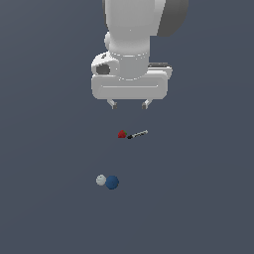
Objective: Pick up a designated object from a clutter of objects.
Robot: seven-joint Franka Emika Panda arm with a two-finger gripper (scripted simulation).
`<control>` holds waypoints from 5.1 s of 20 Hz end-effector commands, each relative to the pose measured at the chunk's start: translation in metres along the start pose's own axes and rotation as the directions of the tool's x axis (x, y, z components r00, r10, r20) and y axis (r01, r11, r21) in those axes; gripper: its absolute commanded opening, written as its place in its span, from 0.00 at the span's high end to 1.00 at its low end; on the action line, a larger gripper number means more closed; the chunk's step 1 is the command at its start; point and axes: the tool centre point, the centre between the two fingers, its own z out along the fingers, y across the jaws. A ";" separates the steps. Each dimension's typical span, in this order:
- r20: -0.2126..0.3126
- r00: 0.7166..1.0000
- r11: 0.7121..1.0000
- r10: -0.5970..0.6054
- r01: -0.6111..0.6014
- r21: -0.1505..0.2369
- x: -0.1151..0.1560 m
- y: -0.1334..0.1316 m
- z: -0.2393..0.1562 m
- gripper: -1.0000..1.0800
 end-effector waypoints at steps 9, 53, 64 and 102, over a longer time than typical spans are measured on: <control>-0.011 0.997 0.997 0.078 -0.078 0.012 0.005 0.024 -0.005 0.04; 0.011 0.758 0.759 0.652 -0.651 -0.023 -0.048 -0.019 0.167 0.04; 0.010 0.588 0.587 0.809 -0.808 -0.038 -0.086 -0.033 0.221 0.04; 0.006 0.384 0.383 0.923 -0.922 -0.053 -0.136 -0.044 0.309 0.04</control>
